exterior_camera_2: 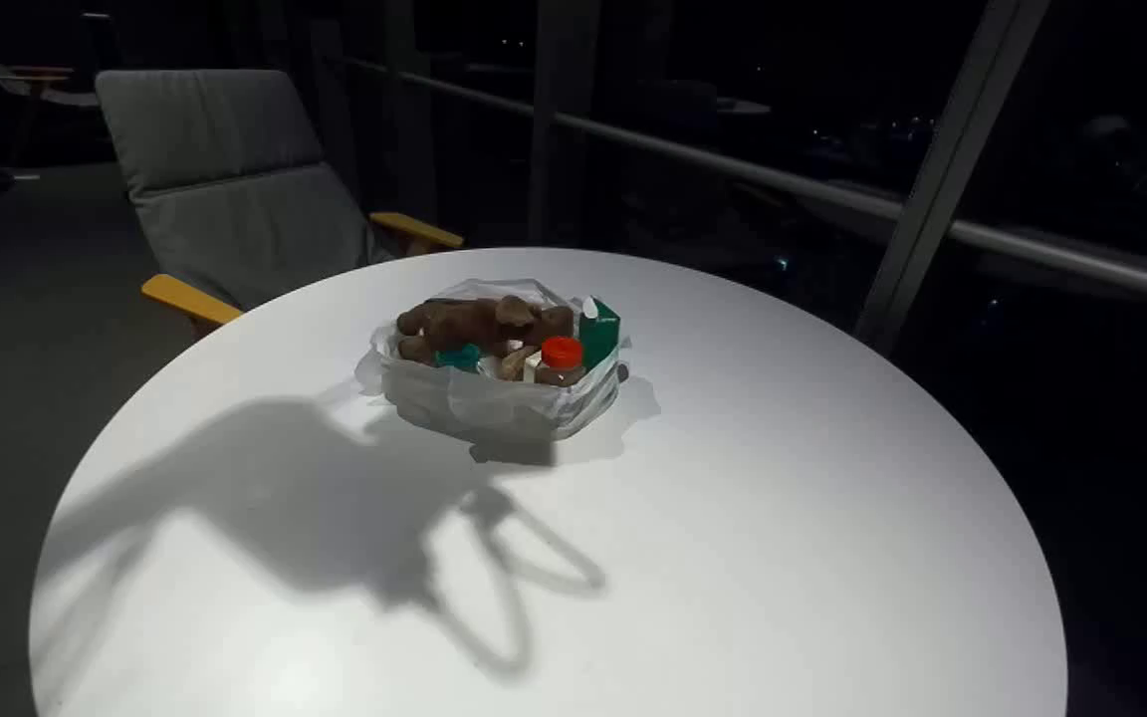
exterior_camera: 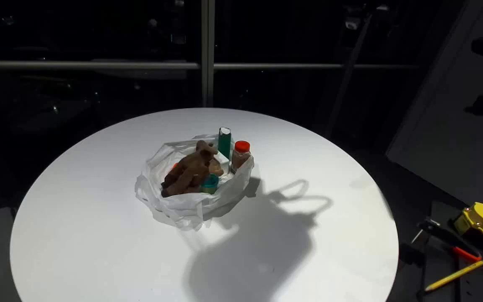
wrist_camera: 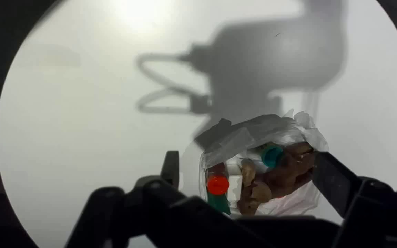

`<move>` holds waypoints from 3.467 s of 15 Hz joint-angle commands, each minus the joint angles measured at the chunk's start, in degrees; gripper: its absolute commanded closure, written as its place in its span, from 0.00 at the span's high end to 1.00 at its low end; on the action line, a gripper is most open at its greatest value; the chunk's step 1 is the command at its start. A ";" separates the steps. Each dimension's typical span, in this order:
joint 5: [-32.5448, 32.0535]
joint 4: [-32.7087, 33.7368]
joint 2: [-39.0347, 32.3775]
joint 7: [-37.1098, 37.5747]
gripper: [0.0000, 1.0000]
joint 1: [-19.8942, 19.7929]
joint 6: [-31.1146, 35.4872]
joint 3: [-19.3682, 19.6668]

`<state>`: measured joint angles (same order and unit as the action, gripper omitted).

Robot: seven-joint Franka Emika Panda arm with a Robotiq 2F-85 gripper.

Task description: Remove the objects in the plastic and place them on the table

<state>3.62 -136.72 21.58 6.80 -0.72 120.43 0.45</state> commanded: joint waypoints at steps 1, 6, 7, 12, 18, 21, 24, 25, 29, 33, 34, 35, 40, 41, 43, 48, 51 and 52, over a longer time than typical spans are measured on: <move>0.09 0.46 0.05 -0.09 1.00 -0.24 -0.13 -0.20; 0.10 1.22 0.40 -0.09 1.00 -0.24 -0.14 -0.20; 0.10 1.22 0.40 -0.09 1.00 -0.24 -0.14 -0.20; 0.10 1.22 0.40 -0.09 1.00 -0.24 -0.14 -0.20; 0.10 1.22 0.40 -0.09 1.00 -0.24 -0.14 -0.20; 0.10 1.22 0.40 -0.09 1.00 -0.24 -0.14 -0.20; -0.78 2.23 -4.70 2.03 1.00 -0.39 2.71 -1.15; -1.10 2.51 -6.29 2.43 1.00 -0.37 3.30 -1.39; -5.73 3.65 -16.32 8.78 1.00 -0.10 10.12 -4.09; -15.92 5.92 -26.47 19.07 1.00 0.96 18.73 -4.60; -18.88 7.23 -29.04 21.88 1.00 1.67 20.02 -4.11; -21.25 8.54 -31.15 24.21 1.00 2.55 20.61 -3.41; -21.69 17.17 -41.73 25.95 1.00 6.50 20.32 -0.91; -21.29 18.73 -43.21 25.99 1.00 7.17 20.39 -0.45; -20.10 21.87 -46.15 25.90 1.00 8.02 21.31 0.42; -15.90 28.83 -52.43 24.85 1.00 8.55 22.23 2.22; -13.07 32.29 -55.47 23.52 1.00 8.13 21.74 2.59; -12.08 33.46 -56.42 22.86 1.00 7.87 21.38 2.61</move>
<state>-11.68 -108.08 -31.43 31.98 6.97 142.04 2.25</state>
